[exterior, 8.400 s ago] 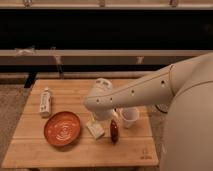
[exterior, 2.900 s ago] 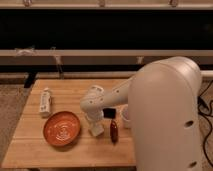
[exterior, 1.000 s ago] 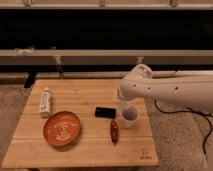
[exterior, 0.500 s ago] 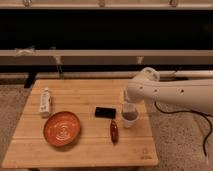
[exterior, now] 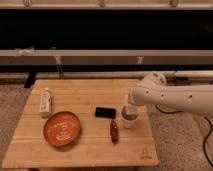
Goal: Place the white sponge in the ceramic cup
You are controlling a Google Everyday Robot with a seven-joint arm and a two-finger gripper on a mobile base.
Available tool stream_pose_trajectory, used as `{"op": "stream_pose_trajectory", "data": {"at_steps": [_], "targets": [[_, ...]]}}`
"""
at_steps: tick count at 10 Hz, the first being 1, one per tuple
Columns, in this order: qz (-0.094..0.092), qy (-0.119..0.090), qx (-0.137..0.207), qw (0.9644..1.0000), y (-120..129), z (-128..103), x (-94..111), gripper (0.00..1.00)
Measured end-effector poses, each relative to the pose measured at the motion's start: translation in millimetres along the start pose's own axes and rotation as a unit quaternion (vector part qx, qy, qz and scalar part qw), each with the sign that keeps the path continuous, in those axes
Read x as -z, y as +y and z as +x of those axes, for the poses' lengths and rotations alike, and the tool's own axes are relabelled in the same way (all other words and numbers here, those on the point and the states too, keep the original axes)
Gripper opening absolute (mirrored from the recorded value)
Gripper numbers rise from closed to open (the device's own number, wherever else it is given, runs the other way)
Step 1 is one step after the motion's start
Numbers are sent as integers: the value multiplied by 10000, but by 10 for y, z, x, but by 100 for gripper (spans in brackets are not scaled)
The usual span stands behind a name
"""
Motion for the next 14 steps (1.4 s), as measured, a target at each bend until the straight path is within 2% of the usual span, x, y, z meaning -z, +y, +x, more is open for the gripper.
{"op": "stream_pose_trajectory", "data": {"at_steps": [3, 4, 8, 14], "targets": [[-51, -64, -96, 9999, 21, 82, -28, 74], [-72, -87, -107, 9999, 38, 93, -35, 79], [-151, -201, -103, 9996, 122, 90, -34, 80], [-187, -463, 73, 9987, 217, -43, 160, 80]]}}
